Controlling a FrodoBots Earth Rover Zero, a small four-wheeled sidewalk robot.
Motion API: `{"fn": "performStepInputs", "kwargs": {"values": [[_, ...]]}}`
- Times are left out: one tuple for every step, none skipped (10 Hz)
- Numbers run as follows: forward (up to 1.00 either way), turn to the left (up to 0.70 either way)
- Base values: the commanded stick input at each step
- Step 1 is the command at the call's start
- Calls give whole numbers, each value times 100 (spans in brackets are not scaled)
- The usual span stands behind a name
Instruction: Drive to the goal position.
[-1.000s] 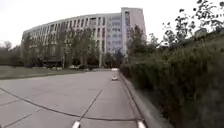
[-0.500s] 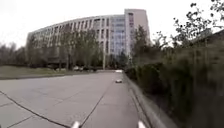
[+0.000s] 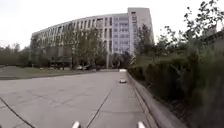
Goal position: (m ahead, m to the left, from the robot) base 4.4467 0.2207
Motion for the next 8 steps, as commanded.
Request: {"fn": "performStepInputs", "kwargs": {"values": [[60,7],[60,12],[60,15],[60,15],[60,15],[60,15],[60,15],[60,15]]}}
